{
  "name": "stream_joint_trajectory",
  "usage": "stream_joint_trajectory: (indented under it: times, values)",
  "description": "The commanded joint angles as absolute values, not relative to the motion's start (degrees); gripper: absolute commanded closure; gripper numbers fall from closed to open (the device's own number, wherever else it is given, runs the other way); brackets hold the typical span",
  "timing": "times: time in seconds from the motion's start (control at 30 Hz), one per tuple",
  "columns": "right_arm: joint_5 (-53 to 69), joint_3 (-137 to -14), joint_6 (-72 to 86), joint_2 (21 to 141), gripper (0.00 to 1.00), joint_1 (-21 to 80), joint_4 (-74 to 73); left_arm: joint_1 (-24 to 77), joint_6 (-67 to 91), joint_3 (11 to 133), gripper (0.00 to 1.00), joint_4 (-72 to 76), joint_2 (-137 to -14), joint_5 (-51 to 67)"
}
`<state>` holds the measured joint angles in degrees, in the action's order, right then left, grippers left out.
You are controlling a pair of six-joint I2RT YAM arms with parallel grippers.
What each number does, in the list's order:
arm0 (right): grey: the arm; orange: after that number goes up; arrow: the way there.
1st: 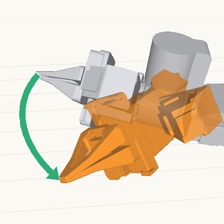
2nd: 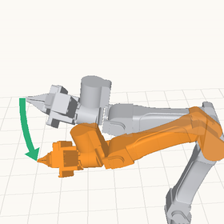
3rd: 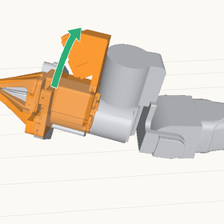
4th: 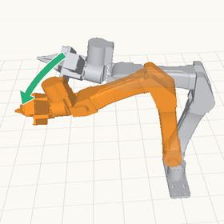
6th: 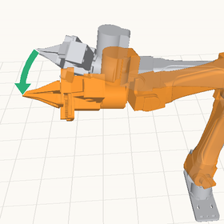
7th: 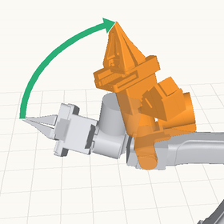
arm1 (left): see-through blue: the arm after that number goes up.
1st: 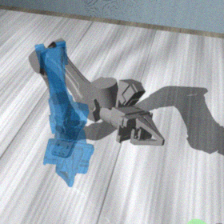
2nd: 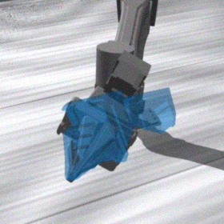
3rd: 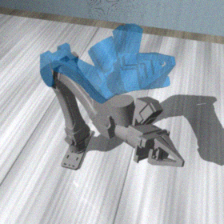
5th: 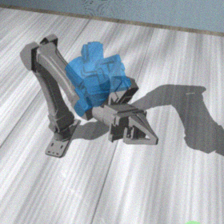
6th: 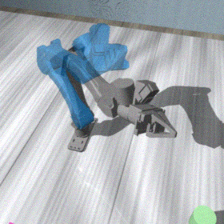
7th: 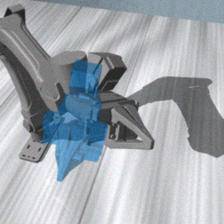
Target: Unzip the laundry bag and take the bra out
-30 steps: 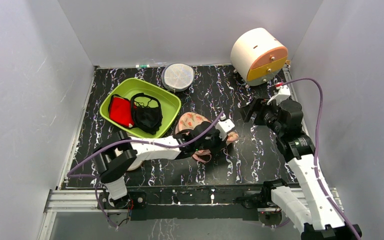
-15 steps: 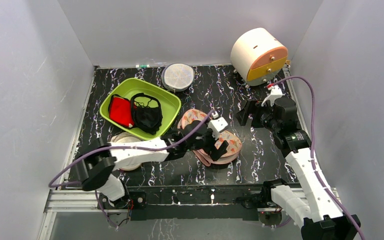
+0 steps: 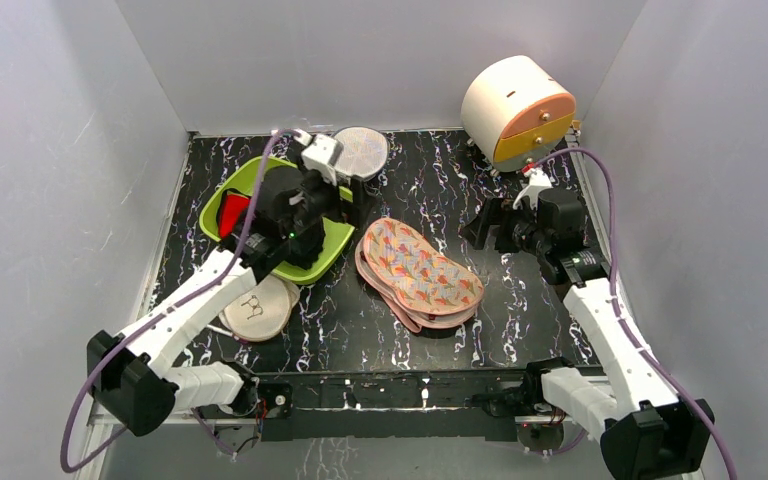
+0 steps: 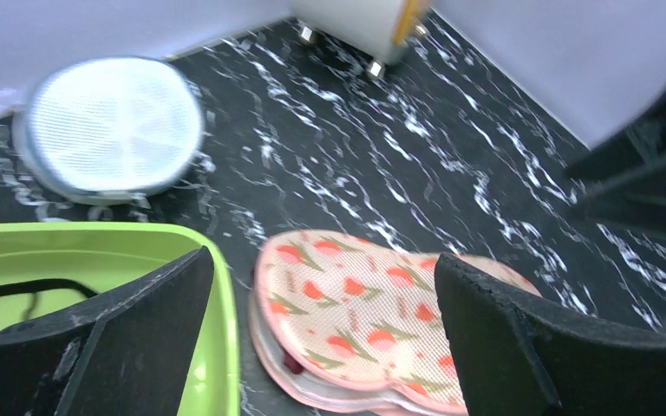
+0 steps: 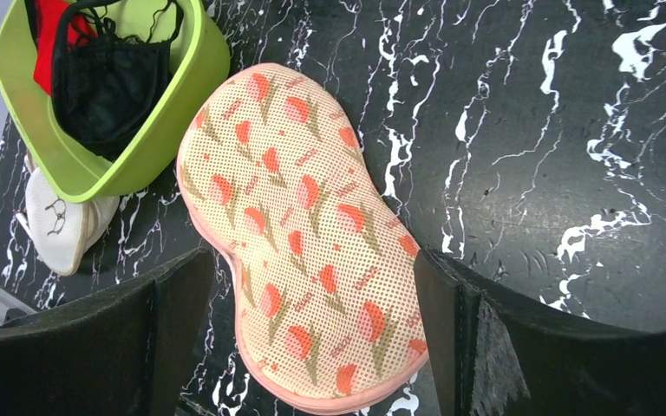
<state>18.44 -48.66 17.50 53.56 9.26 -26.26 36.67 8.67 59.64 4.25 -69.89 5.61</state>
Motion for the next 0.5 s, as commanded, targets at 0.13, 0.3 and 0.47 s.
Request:
stream_joint_trajectory:
  times: [0.13,0.3,0.47]
  values:
    - [25.00,-49.47,19.00,59.21,0.14,9.21,-21.99,23.56,10.21,61.78,0.02,2.68,-66.70,-2.38]
    - [24.47,-49.22,18.68,60.98,0.13,11.22,-22.21,18.40,10.22,55.04,0.02,7.38,-65.60,-5.69]
    - [18.08,-49.71,17.95,62.84,0.15,19.32,-21.38,18.03,9.57,52.43,0.02,8.06,-64.61,-4.39]
